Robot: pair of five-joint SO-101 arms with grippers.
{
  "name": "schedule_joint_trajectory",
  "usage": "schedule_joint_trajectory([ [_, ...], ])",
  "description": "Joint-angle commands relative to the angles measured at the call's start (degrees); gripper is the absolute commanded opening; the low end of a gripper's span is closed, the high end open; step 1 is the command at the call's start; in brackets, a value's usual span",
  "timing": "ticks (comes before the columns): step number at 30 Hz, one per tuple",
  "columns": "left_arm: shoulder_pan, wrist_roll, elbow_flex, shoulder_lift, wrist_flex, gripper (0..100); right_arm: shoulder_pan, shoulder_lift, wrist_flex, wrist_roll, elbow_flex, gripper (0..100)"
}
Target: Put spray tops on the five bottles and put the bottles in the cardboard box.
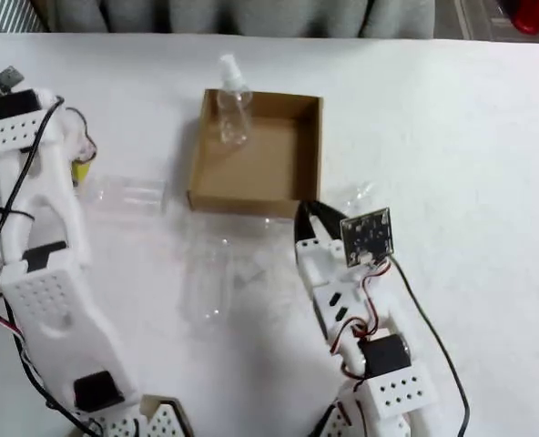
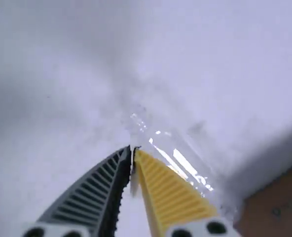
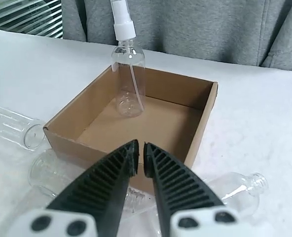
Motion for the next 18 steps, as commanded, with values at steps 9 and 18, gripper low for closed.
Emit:
schedule_joint_trajectory([
  [9, 4.44, -0.35, -2.99, -1.71, 5.71, 2, -0.66, -1.01, -1.36, 0.79, -0.79, 1.6],
  [18, 5.49, -5.19, 3.16, -13.67, 8.88, 2, -0.66, -0.92, -1.36, 0.88, -0.79, 1.7],
])
